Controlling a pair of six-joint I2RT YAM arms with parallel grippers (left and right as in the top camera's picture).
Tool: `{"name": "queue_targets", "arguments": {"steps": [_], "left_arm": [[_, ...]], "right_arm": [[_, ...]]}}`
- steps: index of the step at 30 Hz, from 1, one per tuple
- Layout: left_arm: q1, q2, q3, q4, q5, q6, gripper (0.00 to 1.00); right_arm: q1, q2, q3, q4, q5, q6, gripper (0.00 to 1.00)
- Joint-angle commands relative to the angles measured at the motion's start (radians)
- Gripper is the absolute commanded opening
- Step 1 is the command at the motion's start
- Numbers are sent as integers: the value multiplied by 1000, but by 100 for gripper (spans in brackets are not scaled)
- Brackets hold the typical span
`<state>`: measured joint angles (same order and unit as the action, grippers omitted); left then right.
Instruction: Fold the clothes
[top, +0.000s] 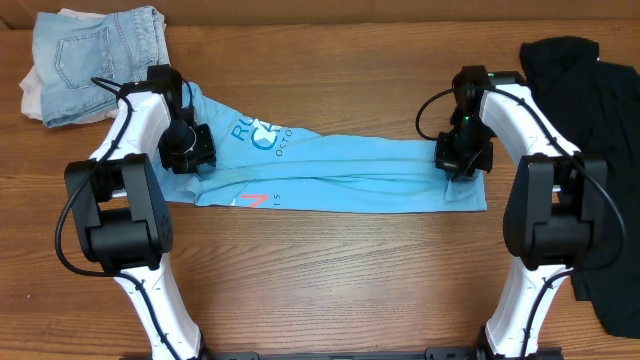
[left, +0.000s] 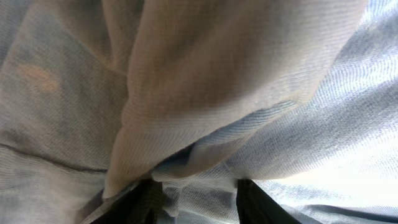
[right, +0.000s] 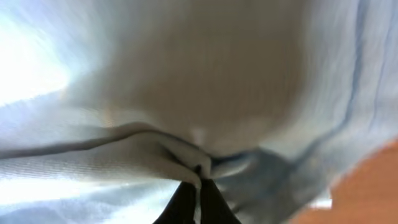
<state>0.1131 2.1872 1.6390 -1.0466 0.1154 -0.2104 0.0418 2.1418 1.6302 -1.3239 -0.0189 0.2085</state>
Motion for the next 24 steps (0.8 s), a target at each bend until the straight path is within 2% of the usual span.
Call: {"name": "queue_targets", "arguments": {"steps": [1,9,10,12,13,16,19,22,24], "left_arm": [[6,-1,11,2,-38,-6,44],[14,-1,11,8,-97,-19,44],[18,-1,11,8,-97,-19,44],[24,-2,13,0,-97,-19,43],[27,-2,18,-7,-98,-16,43],[33,-3,56,-57,-111,-6,37],[32,-3,151,-146,-126,-7,19],[30,-4,254,-224,-117,-7,7],[24,-5,324,-274,-84,-6,6]], "right_arm": [[3,-34,23,-57,7,5,4],[3,-34,56,-257,18,61,4],[3,-34,56,-260,19,61,11],[3,-34,56,-254,19,60,61],[3,-34,56,-248,19,61,75],[3,-34,56,-253,40,58,72],[2,-34,56,-255,55,63,72],[2,-34,56,-246,55,77,72],[2,-34,56,-232,52,77,71]]}}
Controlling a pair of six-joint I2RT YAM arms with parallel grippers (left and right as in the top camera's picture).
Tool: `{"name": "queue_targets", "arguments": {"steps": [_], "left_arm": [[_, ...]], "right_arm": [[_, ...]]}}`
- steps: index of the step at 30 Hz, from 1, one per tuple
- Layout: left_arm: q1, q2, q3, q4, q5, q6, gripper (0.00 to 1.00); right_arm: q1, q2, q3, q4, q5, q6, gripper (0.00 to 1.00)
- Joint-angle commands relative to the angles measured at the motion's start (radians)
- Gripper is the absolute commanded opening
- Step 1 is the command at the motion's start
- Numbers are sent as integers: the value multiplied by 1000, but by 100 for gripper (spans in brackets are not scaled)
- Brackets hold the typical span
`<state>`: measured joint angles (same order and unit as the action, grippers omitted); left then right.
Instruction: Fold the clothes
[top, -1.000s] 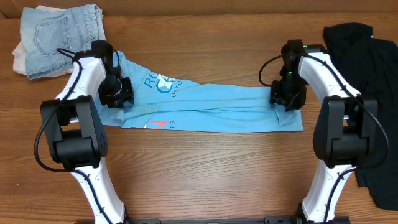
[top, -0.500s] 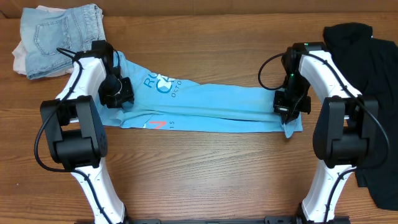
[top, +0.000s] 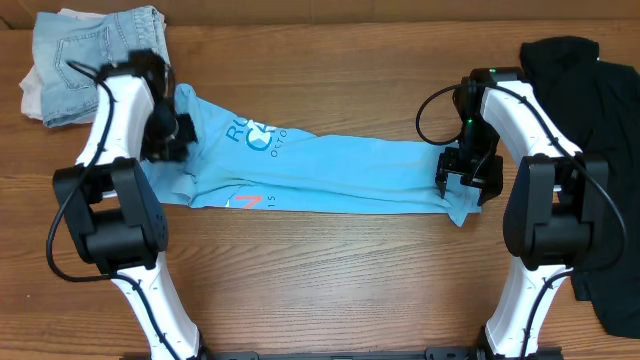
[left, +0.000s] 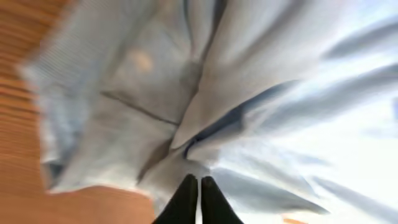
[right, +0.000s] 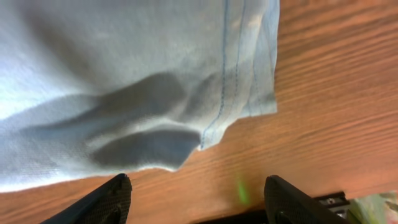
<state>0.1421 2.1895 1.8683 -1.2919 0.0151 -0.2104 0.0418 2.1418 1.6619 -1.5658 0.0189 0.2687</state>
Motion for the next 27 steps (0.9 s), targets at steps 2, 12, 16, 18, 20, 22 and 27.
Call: {"name": "queue_targets", "arguments": {"steps": [2,12,16,18,20,22,27], "left_arm": [[-18,-10,154,-71,93,3,4],[-237,-8,44,-47,326,128,4],[-335,-7,-77,71,352,119,4],[-370,-7,-122,120,351,100,4],[-391,-7,-160,163,351,72,4],[-399,-7,-193,192,351,63,7],[-387,-5,-283,234,286,56,8]], "right_arm": [[2,-34,24,36,-9,16,59],[22,-34,14,129,-116,12,4],[48,-34,-14,168,-134,12,4],[66,-34,-32,192,-134,13,4],[82,-34,-49,209,-134,13,4],[95,-34,-71,235,-137,21,4],[111,-34,-166,314,-155,21,4]]}}
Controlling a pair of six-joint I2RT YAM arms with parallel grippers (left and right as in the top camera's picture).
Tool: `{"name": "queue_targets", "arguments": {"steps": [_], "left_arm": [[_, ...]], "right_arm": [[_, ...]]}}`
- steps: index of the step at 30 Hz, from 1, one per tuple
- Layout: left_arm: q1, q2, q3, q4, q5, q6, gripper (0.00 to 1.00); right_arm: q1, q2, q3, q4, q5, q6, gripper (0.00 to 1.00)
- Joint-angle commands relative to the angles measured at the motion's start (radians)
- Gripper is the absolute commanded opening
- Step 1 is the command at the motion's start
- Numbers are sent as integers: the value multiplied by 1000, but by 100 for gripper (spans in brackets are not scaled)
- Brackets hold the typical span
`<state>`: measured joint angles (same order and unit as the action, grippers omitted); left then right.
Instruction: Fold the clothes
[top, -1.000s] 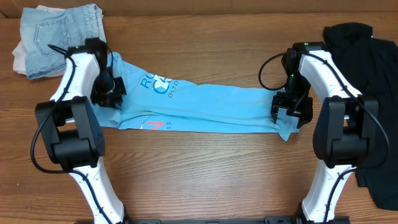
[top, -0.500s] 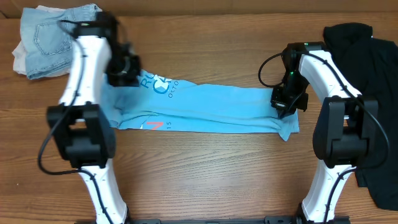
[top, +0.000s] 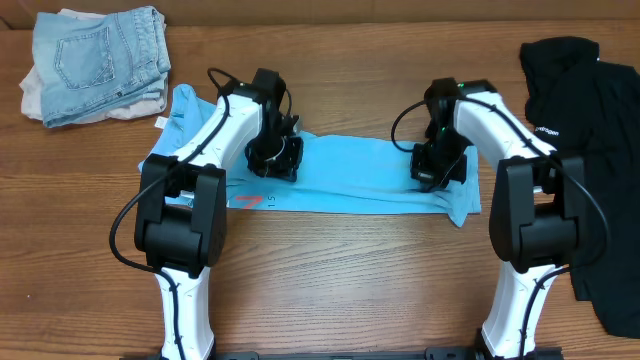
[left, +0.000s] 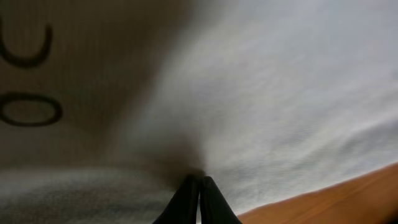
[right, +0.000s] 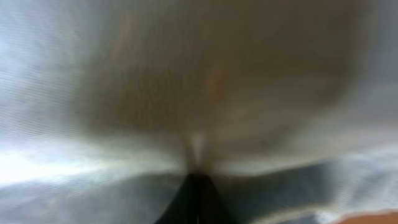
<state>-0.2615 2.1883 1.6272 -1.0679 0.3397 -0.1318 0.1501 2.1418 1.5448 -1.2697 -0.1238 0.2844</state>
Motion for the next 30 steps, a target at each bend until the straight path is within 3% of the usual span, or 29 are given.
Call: {"name": "queue_targets", "arguments": {"steps": [1,11,18,25,27,29,30], "left_arm": [[23,-4,-58,17,-57,-31,8],[175,-5,-107,-87,-307,-124,4],[290,-66,-103,-95,-314,-139,4],[314,-232,-91,-79,-314,-138,4],[311,-274,-91,-66,-314,-138,12],[307,-297,-91,-56,-314,-138,35],[306,-301,-91,-52,-313,-138,38]], "right_arm": [[3,-34,-68,30,-12,8,4],[-17,-36,-101,42,204,91,4],[-45,-37,51,-28,256,91,4],[-54,-50,175,-117,240,91,4],[-54,-53,175,-139,187,83,4],[-53,-53,169,-170,121,50,4],[-51,-53,160,-180,102,40,4]]}}
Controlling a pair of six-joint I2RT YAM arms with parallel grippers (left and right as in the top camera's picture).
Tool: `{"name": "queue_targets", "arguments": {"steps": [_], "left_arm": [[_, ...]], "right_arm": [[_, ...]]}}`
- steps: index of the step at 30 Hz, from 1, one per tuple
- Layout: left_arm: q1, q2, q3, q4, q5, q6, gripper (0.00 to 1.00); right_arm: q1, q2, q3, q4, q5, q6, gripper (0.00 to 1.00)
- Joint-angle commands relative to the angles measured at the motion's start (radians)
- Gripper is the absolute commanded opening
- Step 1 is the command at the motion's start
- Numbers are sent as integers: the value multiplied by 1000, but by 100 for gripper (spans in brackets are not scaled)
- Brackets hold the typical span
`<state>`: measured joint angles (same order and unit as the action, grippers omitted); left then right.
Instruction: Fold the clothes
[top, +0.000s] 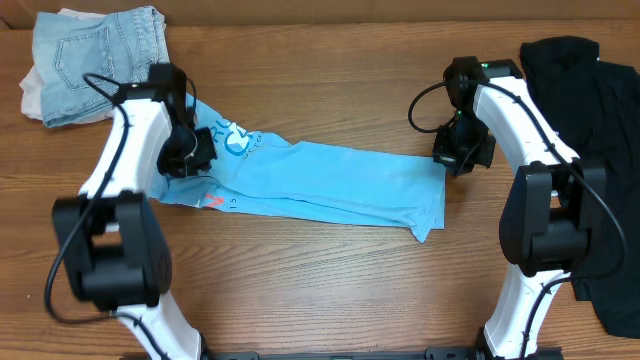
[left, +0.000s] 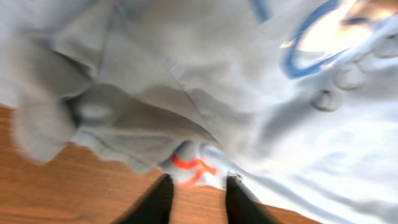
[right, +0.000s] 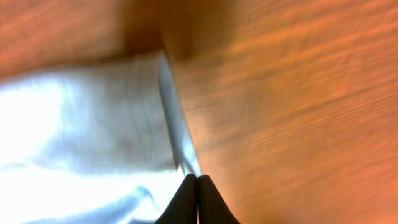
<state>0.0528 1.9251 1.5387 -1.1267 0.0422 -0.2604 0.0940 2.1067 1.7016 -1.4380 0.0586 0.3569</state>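
Note:
A light blue T-shirt (top: 320, 180) with printed lettering lies as a long, narrow strip, slanting from upper left to lower right on the wooden table. My left gripper (top: 190, 152) stands open over the shirt's left end. In the left wrist view, the left gripper (left: 198, 190) has bare wood and a red print (left: 189, 168) between its fingers. My right gripper (top: 458, 158) is at the shirt's upper right corner. In the right wrist view, the right gripper (right: 198, 182) is shut with the shirt's hem (right: 177, 118) running into its tips.
Folded jeans (top: 100, 50) on a pale garment lie at the far left corner. A heap of black clothes (top: 590, 90) covers the right edge, beside the right arm. Bare wood (top: 330, 290) fills the front of the table.
The left gripper was shut on cloth near the shirt's middle; it is now open at the left end. The right gripper has moved to the shirt's right corner. The shirt now lies slanted and flatter.
First the left gripper was open and the right shut, at the two ends of the shirt. Then the left was shut on the left end and the right stood open over the right hem. Then both were shut nearer the middle. Now they are back at the ends.

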Motion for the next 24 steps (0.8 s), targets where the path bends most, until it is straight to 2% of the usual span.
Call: {"name": "queue_targets", "arguments": {"steps": [1,4,7,9,14,17,18,19,20,21,22,24], "left_arm": [[-9,-38,-2,8,-16,-9,39],[-9,-30,-9,9,-16,-9,40],[-8,-28,-14,9,-16,-8,50],[-8,-27,-14,10,-16,-8,51],[-8,-27,-14,5,-16,2,67],[-8,-27,-14,8,-16,3,71],[-8,-27,-14,10,-16,3,72],[-8,-27,-14,13,-16,2,72],[-8,-27,-14,15,-16,2,72],[-8,-27,-14,16,-16,2,72],[-8,-27,-14,16,-16,2,72],[-8,-27,-14,16,-16,2,72]], "right_arm": [[8,-18,-4,-24,-93,-32,4],[33,-18,-44,-40,-159,-69,4],[75,-18,-97,-60,-157,-80,4],[108,-22,-135,-60,-157,-80,4],[191,-72,-192,-48,-58,24,4],[227,-122,-197,-51,-26,40,14],[235,-135,-197,-51,-26,36,19],[240,-145,-197,-53,-25,36,41],[245,-151,-197,-51,-26,33,58],[248,-153,-197,-47,-26,33,69],[249,-153,-198,-42,-26,33,79],[254,-153,-216,-24,-26,33,86]]}}
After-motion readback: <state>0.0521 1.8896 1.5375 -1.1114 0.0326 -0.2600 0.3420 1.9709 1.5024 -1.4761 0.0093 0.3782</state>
